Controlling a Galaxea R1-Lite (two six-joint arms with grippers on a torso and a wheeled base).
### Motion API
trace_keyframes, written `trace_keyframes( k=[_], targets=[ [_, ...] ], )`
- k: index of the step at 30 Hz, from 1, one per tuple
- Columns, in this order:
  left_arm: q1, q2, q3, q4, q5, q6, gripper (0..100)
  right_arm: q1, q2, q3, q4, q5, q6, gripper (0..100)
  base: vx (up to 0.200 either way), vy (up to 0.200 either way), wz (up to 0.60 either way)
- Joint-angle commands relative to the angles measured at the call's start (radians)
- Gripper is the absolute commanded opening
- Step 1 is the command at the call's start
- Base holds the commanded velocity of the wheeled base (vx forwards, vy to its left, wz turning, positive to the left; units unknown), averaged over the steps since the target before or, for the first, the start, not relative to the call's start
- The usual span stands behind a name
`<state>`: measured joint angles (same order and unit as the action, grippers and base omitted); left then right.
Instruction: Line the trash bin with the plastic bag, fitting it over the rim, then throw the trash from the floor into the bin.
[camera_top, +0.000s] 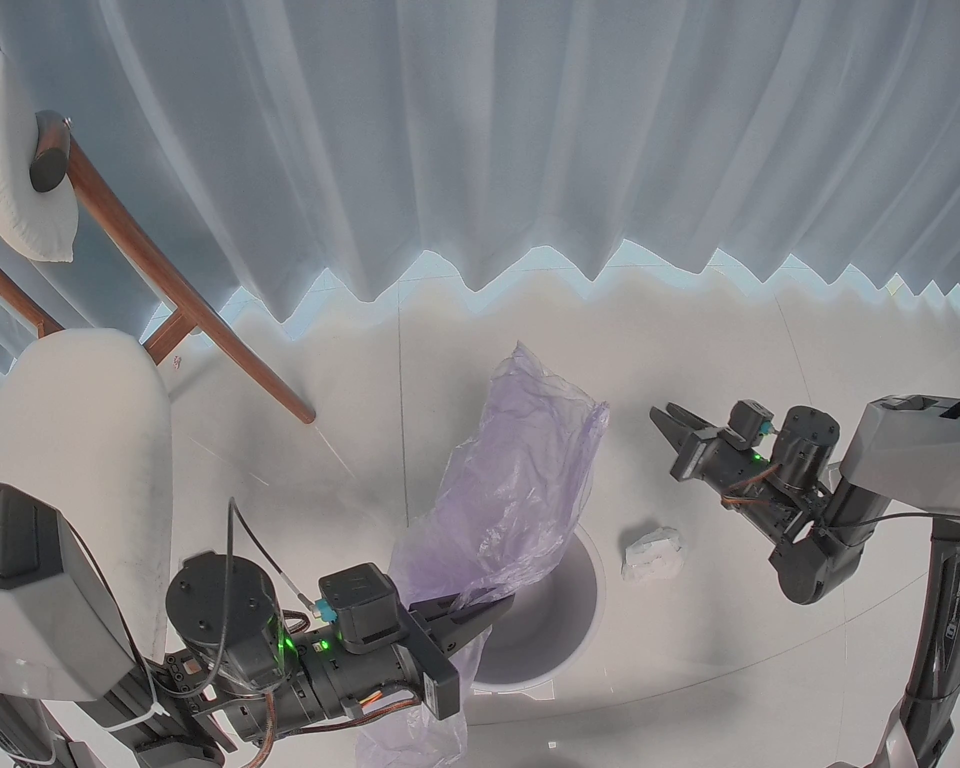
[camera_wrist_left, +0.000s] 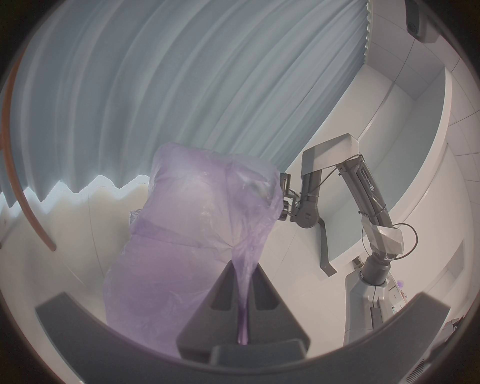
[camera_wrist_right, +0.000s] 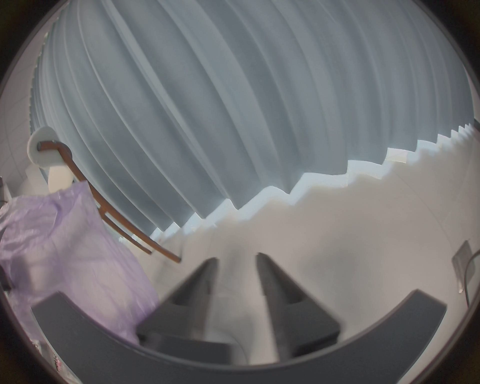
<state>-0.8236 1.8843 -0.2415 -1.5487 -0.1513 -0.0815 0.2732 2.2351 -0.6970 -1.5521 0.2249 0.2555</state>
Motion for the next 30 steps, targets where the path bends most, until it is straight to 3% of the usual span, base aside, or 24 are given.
trace_keyframes(
  k=[1,2,5,10,18,21,24,30],
  targets=[
    [0.000,0.003,-0.001,-0.001,0.001,0.000,0,0.124,0.044,-0.164,-0.019,-0.047,0.076,0,0.000,0.000,0.00],
    [0.000,0.003,-0.001,-0.001,0.001,0.000,0,0.187,0.072,-0.239,-0.019,-0.102,0.125,0,0.000,0.000,0.00],
    [0.000,0.001,-0.001,-0.001,0.001,0.000,0,0.244,0.156,-0.371,-0.014,-0.173,0.129,0,0.000,0.000,0.00],
    [0.000,-0.004,-0.001,-0.001,0.001,0.000,0,0.294,0.215,-0.432,-0.005,-0.193,0.128,0,0.000,0.000,0.00],
    [-0.002,-0.013,-0.022,-0.002,-0.002,-0.001,0,0.419,0.097,-0.107,-0.011,-0.187,0.229,0,0.000,0.000,0.00],
    [-0.009,-0.025,-0.022,-0.001,-0.004,-0.003,0,0.469,-0.022,0.070,-0.005,-0.127,0.291,0,0.000,0.000,0.00],
    [-0.008,-0.028,-0.032,-0.002,-0.004,-0.003,0,0.506,-0.068,0.211,-0.003,-0.079,0.303,0,0.000,0.000,0.00],
    [-0.005,-0.027,-0.048,-0.002,-0.004,-0.003,0,0.581,-0.034,0.358,-0.013,-0.076,0.306,0,0.000,0.000,0.00]
  ],
)
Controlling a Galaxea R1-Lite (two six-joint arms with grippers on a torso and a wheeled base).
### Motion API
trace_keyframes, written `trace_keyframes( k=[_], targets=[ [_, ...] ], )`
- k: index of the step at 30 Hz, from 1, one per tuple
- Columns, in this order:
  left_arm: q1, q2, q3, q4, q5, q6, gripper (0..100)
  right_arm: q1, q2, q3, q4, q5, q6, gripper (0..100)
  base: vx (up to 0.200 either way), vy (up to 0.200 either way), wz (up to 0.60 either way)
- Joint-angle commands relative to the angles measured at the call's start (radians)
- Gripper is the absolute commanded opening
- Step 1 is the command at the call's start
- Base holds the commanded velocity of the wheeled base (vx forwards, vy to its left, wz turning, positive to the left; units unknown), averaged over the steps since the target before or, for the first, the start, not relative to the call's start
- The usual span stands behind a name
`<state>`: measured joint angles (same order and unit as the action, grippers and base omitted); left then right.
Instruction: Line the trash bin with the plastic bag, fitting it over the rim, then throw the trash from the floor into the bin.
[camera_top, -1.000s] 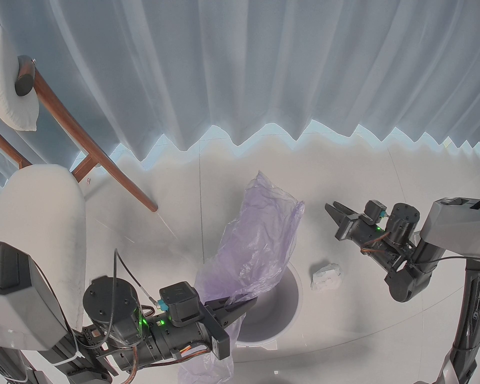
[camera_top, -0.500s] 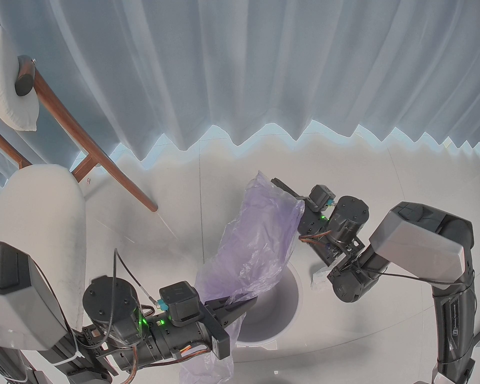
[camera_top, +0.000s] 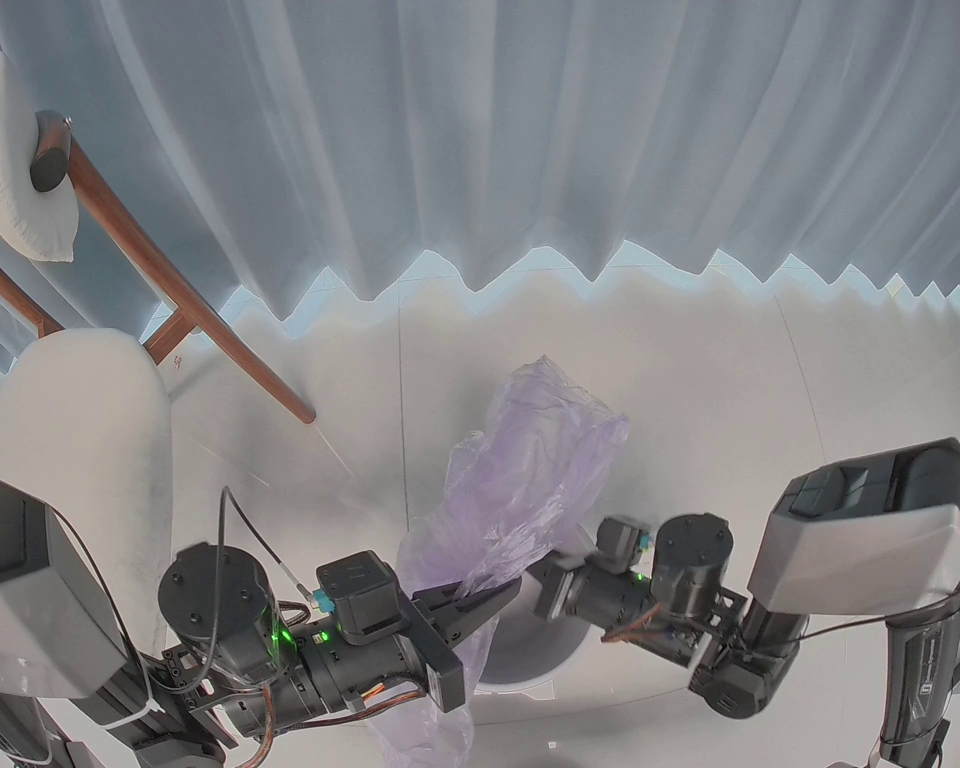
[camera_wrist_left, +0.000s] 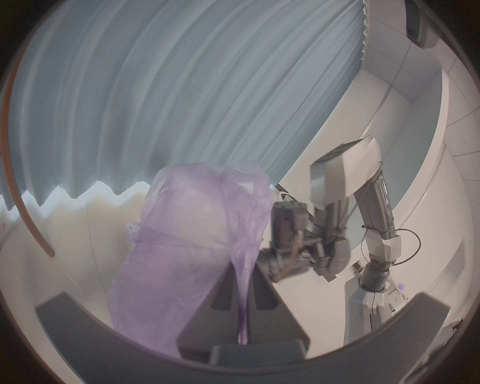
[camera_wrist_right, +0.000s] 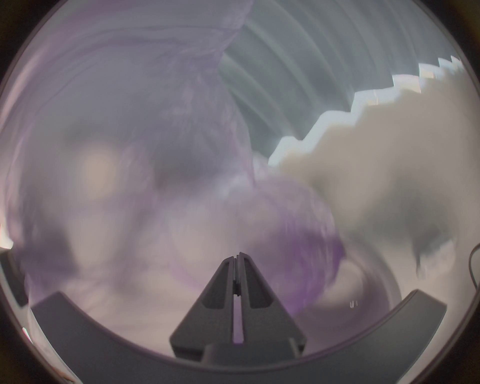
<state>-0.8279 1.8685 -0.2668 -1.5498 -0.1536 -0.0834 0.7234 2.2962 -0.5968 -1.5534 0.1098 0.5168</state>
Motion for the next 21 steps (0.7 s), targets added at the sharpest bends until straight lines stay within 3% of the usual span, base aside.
trace_keyframes(
  k=[1,7,10,15,17,19,21],
  targets=[
    [0.000,-0.011,-0.022,0.000,-0.001,-0.001,0,0.140,-0.089,0.261,-0.011,0.039,0.045,0,0.000,0.000,0.00],
    [-0.004,-0.012,-0.005,0.000,-0.004,-0.009,0,0.200,-0.047,0.276,-0.011,0.037,0.043,0,0.000,0.000,0.00],
    [-0.002,-0.049,0.023,0.002,-0.007,-0.012,0,0.191,-0.030,0.298,-0.013,0.018,0.029,0,0.000,0.000,0.00],
    [-0.007,-0.075,0.061,0.000,-0.050,-0.009,0,0.070,-0.095,0.330,-0.014,-0.032,0.020,0,0.000,0.000,0.00],
    [-0.014,-0.150,0.109,0.002,-0.138,-0.010,0,-0.027,-0.175,0.365,-0.014,-0.038,-0.008,0,0.000,0.000,0.00],
    [-0.014,-0.180,0.133,0.002,-0.167,-0.012,0,-0.062,-0.211,0.381,-0.014,-0.041,-0.031,0,0.000,0.000,0.00],
    [-0.014,-0.216,0.175,0.002,-0.242,-0.010,0,-0.167,-0.284,0.391,-0.013,-0.035,-0.087,0,0.000,0.000,0.00]
  ],
)
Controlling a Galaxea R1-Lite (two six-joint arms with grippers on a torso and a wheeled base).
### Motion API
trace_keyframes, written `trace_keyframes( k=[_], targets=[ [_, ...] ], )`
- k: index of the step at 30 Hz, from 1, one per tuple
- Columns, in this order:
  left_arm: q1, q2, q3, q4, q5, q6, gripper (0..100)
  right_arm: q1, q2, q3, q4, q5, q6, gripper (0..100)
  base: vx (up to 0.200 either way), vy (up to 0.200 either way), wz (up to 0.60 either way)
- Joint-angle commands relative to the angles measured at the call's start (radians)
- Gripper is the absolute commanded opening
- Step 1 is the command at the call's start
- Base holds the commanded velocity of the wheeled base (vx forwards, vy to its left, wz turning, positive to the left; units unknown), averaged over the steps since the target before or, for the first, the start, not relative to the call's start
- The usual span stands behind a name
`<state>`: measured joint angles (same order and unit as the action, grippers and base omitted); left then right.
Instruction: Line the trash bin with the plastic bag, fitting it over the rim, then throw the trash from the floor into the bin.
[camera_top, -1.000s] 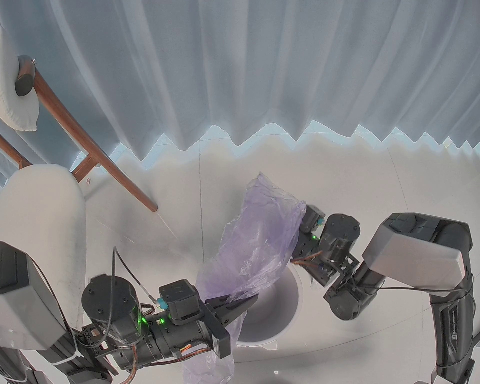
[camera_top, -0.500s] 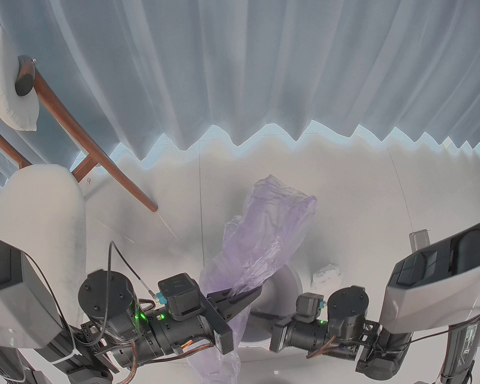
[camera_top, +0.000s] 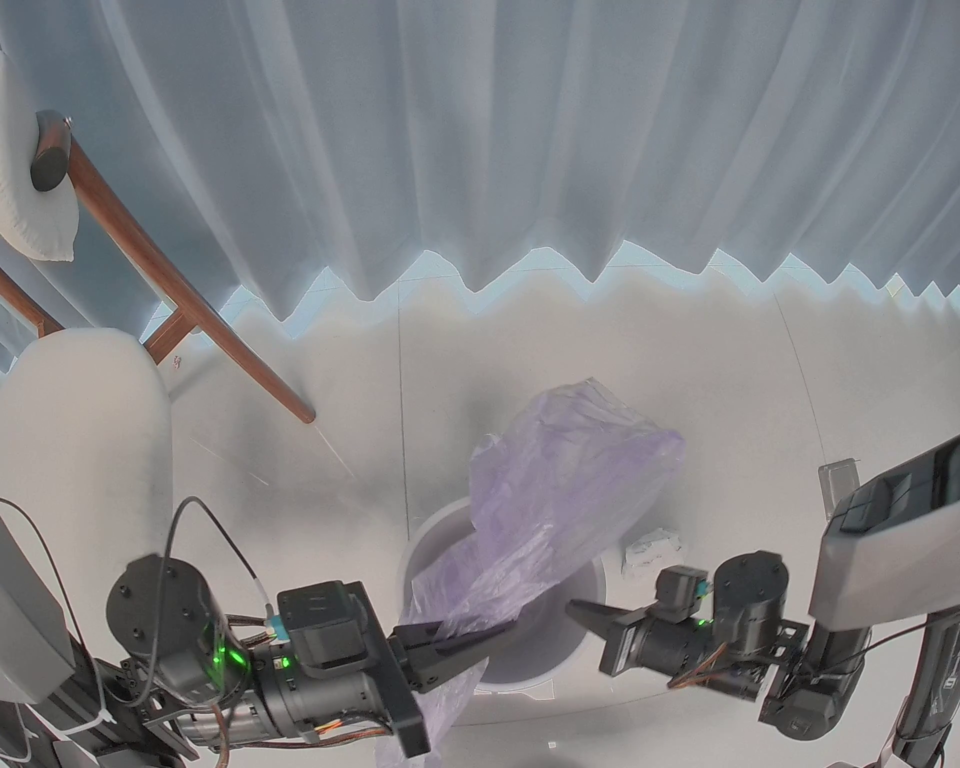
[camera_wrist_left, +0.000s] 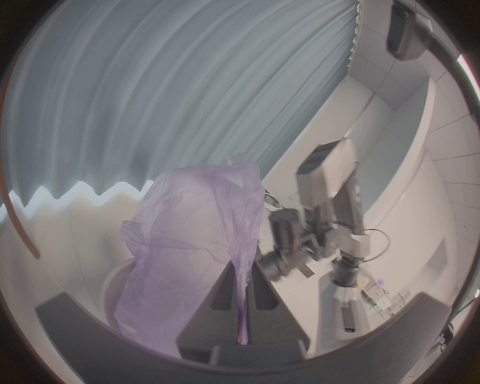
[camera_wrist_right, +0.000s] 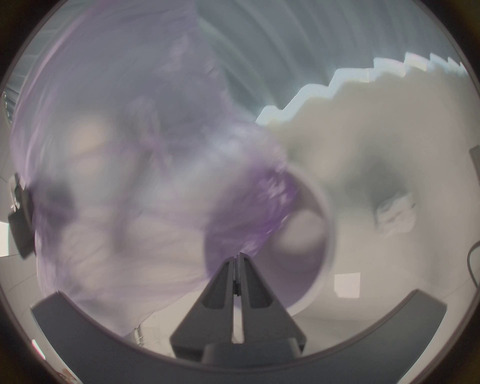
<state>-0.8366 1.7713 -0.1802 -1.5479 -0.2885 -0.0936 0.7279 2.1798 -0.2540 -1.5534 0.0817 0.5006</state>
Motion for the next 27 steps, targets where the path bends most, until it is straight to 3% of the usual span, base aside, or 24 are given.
trace_keyframes(
  k=[1,4,15,23,27],
  targets=[
    [-0.006,-0.119,0.093,0.002,-0.129,0.000,0,-0.205,-0.172,0.039,-0.013,-0.005,-0.090,0,0.000,0.000,0.00],
    [-0.006,-0.110,0.096,0.002,-0.143,0.005,0,-0.246,-0.153,-0.005,-0.013,-0.003,-0.132,0,0.000,0.000,0.00],
    [0.005,-0.082,0.108,0.002,-0.156,0.003,0,-0.226,-0.041,-0.217,-0.013,-0.003,-0.195,0,0.000,0.000,0.00],
    [0.016,-0.049,0.077,0.002,-0.133,0.009,0,-0.061,0.020,-0.195,-0.017,-0.007,-0.195,0,0.000,0.000,0.00],
    [0.027,0.007,0.019,0.000,-0.050,0.005,0,0.031,0.081,-0.191,-0.017,-0.007,-0.188,0,0.000,0.000,0.00]
  ],
)
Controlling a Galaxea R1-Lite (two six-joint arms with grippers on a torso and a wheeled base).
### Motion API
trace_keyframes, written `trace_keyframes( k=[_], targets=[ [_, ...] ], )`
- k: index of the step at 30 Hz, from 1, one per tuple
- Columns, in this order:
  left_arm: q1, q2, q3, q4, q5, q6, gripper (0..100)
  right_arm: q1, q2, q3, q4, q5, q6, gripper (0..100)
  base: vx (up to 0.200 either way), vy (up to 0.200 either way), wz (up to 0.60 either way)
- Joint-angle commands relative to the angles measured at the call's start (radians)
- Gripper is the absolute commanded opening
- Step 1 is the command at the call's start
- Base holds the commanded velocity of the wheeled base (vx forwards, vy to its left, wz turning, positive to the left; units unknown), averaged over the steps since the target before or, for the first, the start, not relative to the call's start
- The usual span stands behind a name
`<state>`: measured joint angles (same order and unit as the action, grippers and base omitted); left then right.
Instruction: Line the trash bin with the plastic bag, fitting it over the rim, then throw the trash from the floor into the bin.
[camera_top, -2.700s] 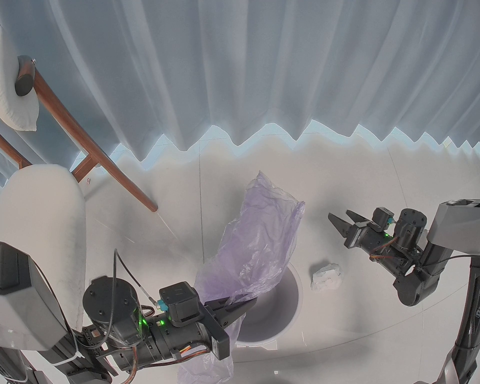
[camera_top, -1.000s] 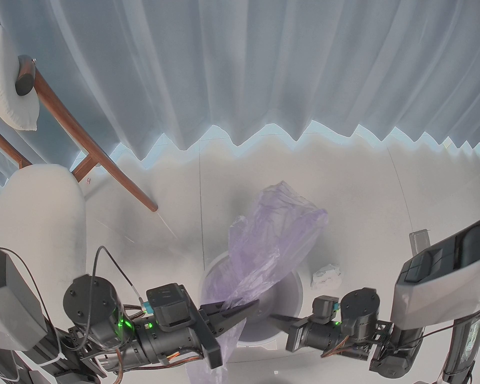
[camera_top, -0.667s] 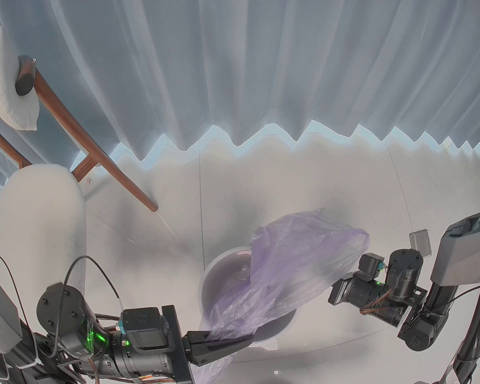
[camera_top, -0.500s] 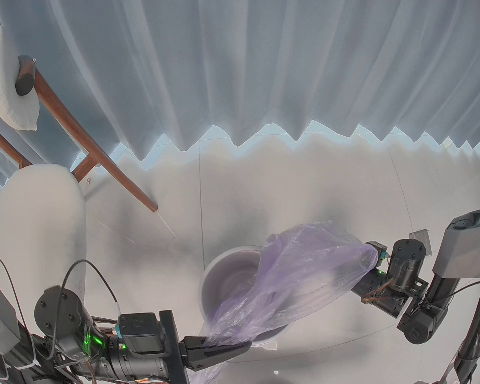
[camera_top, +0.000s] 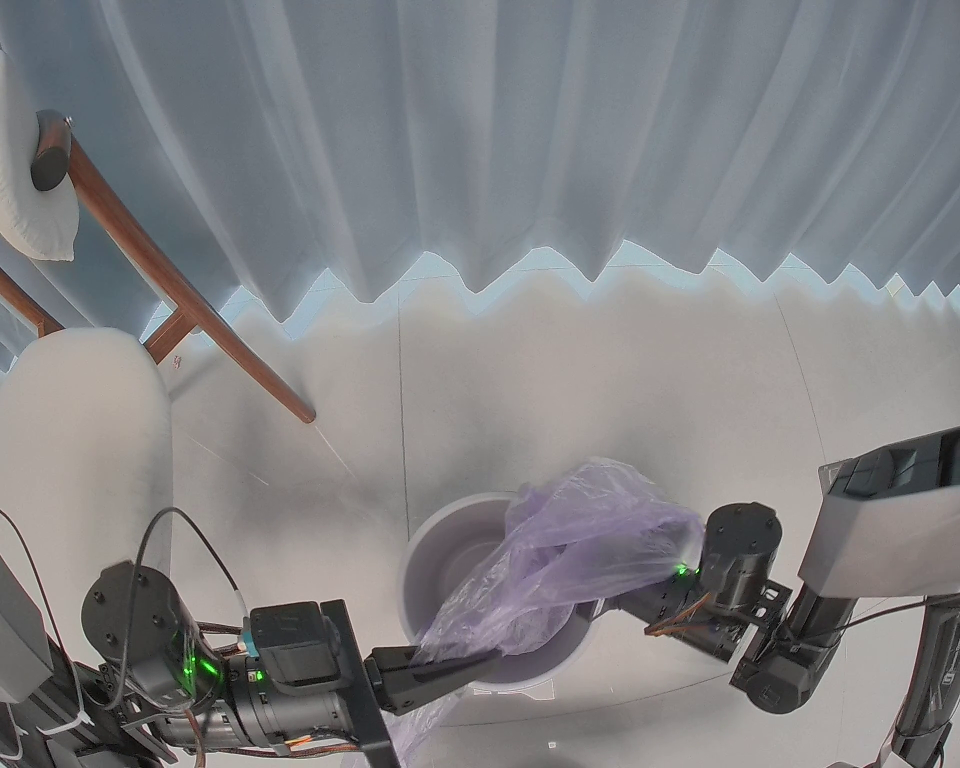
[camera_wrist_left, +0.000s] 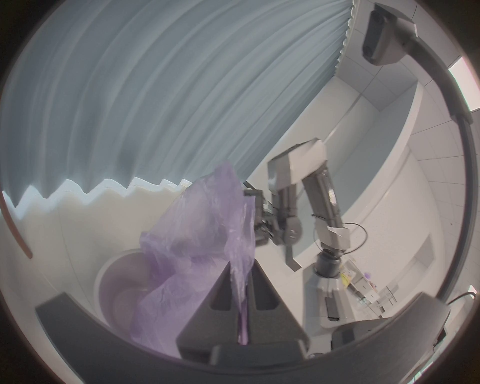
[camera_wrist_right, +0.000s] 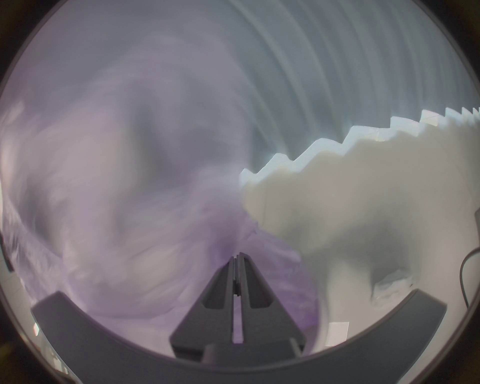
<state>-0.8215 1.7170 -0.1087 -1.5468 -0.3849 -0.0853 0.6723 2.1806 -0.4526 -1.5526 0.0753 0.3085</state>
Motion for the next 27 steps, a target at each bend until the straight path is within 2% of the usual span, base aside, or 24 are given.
trace_keyframes(
  k=[1,7,11,13,18,22,27],
  targets=[
    [0.013,0.073,-0.057,-0.001,0.057,-0.004,0,0.101,0.102,0.000,-0.018,0.000,0.004,0,0.000,0.000,0.00],
    [0.070,0.116,-0.063,-0.001,0.055,-0.002,0,0.153,0.183,0.011,-0.018,0.000,0.007,0,0.000,0.000,0.00],
    [0.087,0.148,-0.091,-0.001,0.060,-0.002,0,0.139,0.159,0.000,-0.018,-0.003,0.015,0,0.000,0.000,0.00],
    [0.091,0.158,-0.100,-0.003,0.063,-0.002,0,0.108,0.107,0.022,-0.018,-0.003,0.032,0,0.000,0.000,0.00],
    [0.094,0.151,-0.111,-0.003,0.063,0.001,0,0.036,-0.065,0.123,-0.018,0.001,0.142,0,0.000,0.000,0.00],
    [0.096,0.144,-0.118,-0.003,0.064,0.004,0,0.033,-0.240,0.204,-0.017,0.004,0.207,0,0.000,0.000,0.00],
    [0.099,0.075,-0.112,-0.001,0.077,0.004,0,0.015,-0.418,0.285,-0.012,0.001,0.208,0,0.000,0.000,0.00]
  ],
)
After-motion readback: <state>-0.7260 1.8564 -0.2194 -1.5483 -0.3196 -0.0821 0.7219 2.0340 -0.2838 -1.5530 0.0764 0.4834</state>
